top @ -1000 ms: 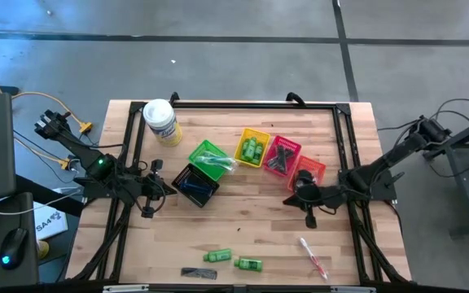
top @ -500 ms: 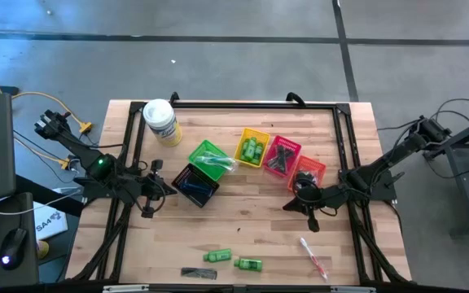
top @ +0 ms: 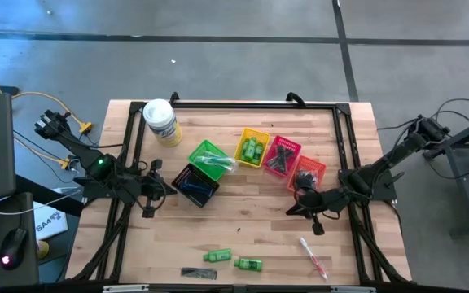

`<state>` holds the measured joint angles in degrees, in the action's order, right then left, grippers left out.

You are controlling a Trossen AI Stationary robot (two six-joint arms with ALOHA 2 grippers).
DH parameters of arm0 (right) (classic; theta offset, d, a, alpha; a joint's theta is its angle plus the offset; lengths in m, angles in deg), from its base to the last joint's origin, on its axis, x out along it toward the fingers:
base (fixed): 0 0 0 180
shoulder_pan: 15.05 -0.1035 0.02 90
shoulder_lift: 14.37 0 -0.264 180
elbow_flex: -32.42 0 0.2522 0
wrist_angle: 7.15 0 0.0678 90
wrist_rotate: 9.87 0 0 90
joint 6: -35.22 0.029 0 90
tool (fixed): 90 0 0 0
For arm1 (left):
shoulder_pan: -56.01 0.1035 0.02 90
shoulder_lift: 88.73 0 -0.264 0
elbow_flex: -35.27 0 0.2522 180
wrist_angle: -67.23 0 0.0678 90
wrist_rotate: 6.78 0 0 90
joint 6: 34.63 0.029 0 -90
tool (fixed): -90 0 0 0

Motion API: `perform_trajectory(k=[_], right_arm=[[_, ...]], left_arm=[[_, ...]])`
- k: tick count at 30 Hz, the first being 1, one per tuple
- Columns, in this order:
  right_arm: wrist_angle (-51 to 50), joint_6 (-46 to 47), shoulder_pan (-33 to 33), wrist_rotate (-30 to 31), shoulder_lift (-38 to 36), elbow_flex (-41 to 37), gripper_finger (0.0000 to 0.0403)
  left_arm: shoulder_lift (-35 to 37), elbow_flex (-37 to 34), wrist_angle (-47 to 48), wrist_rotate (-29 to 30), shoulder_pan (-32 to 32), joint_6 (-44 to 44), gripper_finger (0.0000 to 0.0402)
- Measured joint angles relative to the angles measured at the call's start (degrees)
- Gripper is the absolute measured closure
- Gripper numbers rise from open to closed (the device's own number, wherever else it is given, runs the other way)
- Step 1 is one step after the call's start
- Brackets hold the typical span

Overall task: Pick & Place Travel size toiletries
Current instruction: Put the orange toothbrush into the green bin

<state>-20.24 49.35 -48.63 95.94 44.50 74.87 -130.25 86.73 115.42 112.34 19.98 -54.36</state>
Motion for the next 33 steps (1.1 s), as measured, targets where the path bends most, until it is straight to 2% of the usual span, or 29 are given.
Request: perform_trajectory(k=[7,14,20,25,29,33], right_arm=[[-1.22,5.04,-0.79,-1.77,0.0,0.0,0.0399],[-3.5,4.76,-1.73,0.5,-0.22,0.0,0.0399],[-4.89,5.81,-1.58,2.21,-0.28,0.02,0.0399],[-4.82,8.65,-1.58,2.27,-0.28,0.02,0.0399],[-4.82,9.48,-1.56,2.29,-0.28,0.02,0.0399],[-4.8,16.48,-1.56,1.82,-0.28,0.02,0.0399]], left_arm=[[0.0,0.0,-0.51,0.01,0.0,-0.62,0.0402],[-0.79,0.0,-0.39,0.16,0.01,-9.28,0.0402],[-2.15,-0.02,0.0,0.37,0.01,-3.32,0.0402],[-3.8,-0.02,-1.35,4.85,0.02,1.31,0.0402],[-4.07,-0.02,-1.24,5.59,0.02,2.64,0.0402],[-3.08,-0.02,-1.25,5.58,0.02,6.57,0.0402]])
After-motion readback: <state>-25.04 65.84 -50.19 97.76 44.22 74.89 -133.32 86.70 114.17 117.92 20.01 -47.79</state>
